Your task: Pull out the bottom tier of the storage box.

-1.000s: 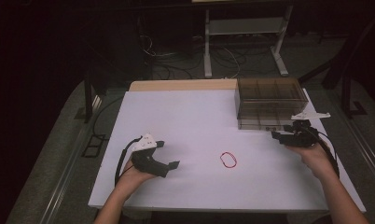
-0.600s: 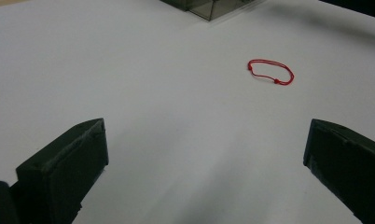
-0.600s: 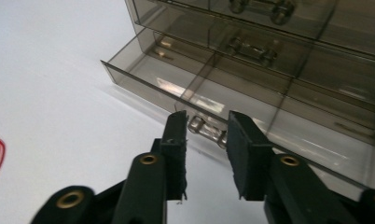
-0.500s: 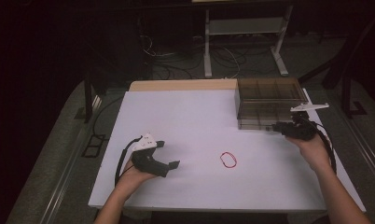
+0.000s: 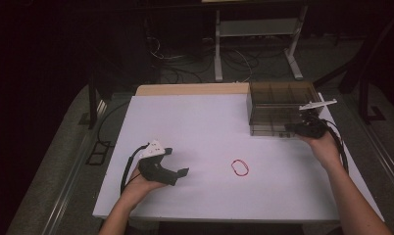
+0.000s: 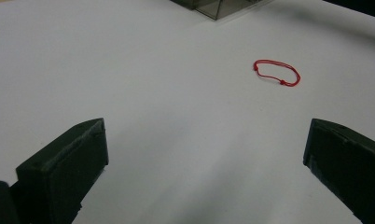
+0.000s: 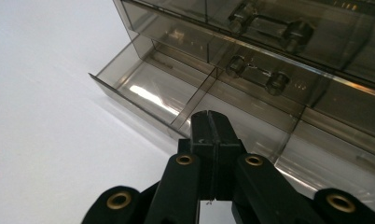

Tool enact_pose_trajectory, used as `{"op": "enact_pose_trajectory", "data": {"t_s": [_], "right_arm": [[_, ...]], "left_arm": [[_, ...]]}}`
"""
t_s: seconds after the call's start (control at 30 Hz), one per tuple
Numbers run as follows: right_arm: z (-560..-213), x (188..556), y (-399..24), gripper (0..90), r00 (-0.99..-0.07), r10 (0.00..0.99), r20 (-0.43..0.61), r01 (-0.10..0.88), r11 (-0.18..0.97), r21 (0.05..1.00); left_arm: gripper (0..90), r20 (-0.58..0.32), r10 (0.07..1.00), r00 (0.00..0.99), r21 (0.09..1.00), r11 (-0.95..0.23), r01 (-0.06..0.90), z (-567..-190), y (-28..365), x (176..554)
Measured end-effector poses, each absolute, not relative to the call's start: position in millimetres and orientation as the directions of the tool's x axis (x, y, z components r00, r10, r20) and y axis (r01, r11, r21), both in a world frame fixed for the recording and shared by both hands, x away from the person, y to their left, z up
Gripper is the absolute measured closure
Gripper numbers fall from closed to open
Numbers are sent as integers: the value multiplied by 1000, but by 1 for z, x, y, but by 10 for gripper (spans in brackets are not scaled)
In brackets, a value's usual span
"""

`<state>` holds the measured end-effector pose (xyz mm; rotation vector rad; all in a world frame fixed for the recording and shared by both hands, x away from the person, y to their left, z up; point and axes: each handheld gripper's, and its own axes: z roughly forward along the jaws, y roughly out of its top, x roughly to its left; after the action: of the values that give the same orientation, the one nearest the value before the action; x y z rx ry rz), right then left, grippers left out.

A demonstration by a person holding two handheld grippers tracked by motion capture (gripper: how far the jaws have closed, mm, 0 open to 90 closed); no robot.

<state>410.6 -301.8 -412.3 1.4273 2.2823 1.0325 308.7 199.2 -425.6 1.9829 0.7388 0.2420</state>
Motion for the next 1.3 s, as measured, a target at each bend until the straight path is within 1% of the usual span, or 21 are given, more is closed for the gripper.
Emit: {"op": "enact_pose_trajectory", "data": {"t_s": [0.3, 0.7, 1.3], "right_arm": [[-419, 427, -296, 895, -501, 854, 143, 688, 293, 664], [-429, 441, -288, 896, -494, 859, 133, 710, 311, 632], [-435, 443, -285, 896, -495, 860, 125, 724, 329, 607]], "left_arm": [[0, -131, 593, 795, 848, -349, 400, -426, 199, 309], [0, -131, 595, 793, 843, -354, 405, -427, 199, 309], [0, -128, 596, 793, 840, -360, 406, -427, 199, 309]]}}
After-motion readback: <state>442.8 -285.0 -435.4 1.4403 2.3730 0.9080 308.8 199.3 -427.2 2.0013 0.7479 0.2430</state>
